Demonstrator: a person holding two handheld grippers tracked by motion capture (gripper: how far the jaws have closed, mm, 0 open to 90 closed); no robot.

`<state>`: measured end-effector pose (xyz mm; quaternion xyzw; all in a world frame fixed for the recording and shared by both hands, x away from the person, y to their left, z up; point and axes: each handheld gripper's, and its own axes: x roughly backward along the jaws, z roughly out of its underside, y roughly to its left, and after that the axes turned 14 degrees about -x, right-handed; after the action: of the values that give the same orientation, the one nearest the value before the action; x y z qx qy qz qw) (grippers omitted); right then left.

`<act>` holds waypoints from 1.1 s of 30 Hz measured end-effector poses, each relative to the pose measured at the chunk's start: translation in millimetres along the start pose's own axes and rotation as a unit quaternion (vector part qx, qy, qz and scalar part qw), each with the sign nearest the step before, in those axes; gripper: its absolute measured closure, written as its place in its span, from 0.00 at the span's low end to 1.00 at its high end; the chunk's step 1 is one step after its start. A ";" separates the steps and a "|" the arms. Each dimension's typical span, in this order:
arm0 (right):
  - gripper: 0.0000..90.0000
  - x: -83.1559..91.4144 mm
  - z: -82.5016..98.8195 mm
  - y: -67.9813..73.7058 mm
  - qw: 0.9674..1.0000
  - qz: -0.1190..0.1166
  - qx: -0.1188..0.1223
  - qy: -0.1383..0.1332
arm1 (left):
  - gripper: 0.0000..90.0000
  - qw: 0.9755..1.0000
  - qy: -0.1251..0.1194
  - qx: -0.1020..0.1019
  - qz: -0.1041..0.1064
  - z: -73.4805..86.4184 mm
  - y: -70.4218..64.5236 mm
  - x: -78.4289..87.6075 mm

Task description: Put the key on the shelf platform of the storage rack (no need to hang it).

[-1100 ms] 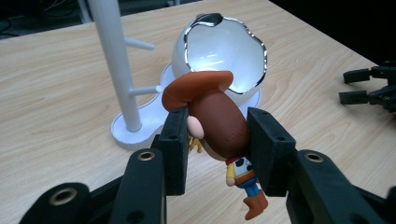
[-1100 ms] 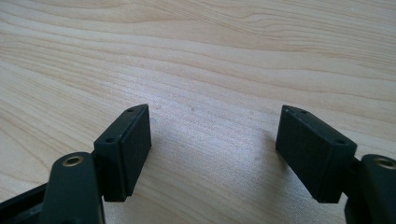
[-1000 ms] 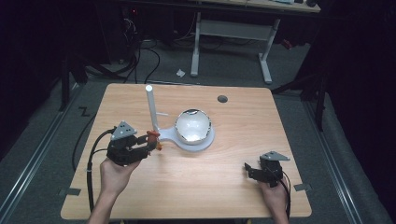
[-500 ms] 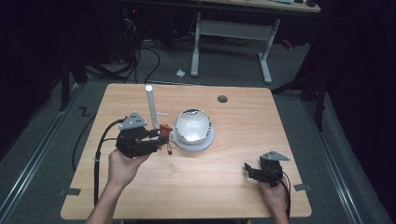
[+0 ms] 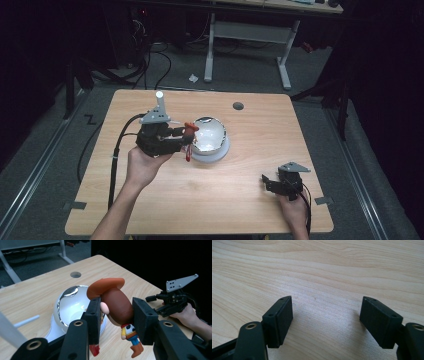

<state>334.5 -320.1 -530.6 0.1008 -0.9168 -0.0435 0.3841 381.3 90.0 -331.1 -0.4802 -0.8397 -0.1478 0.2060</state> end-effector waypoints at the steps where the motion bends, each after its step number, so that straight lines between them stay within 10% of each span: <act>1: 0.30 0.0 0.0 0.0 1.000 0.000 0.000 0.000 | 0.68 1.000 0.000 0.000 0.000 0.0 0.0 0.0; 33: 0.30 -0.1 -0.1 0.0 1.000 0.001 -0.001 0.000 | 0.68 1.000 0.001 -0.014 -0.003 -20.4 21.4 -61.0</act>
<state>334.6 -320.1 -530.5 0.0995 -0.9167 -0.0444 0.3843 431.7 45.9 -342.0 -0.4806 -0.8386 -0.1609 0.1997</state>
